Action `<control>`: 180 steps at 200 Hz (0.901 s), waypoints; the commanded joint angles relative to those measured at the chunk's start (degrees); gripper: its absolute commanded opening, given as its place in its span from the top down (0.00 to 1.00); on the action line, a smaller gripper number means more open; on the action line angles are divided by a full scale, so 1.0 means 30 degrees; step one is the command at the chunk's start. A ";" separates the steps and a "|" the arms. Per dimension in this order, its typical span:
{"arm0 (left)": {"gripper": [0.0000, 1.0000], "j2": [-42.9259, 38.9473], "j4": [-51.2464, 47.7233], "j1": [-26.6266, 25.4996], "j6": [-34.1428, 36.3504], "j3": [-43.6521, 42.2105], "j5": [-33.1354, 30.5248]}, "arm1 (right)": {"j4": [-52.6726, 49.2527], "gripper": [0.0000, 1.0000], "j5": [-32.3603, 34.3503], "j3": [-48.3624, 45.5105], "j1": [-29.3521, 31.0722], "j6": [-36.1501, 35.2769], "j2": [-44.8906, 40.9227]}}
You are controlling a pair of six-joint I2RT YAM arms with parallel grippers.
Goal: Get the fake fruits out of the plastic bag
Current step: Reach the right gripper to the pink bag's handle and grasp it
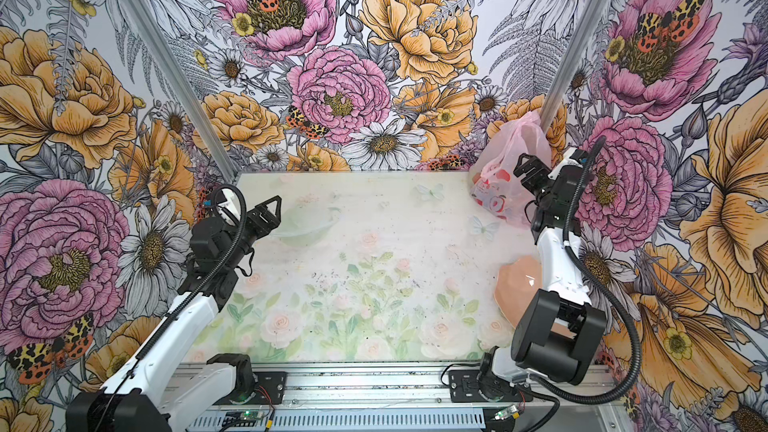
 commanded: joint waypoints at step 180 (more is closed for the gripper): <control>0.01 -0.0096 -0.1010 -0.5409 0.2243 -0.2663 -0.2360 | -0.3076 0.15 0.5772 2.4503 0.3135 0.1008 1.9155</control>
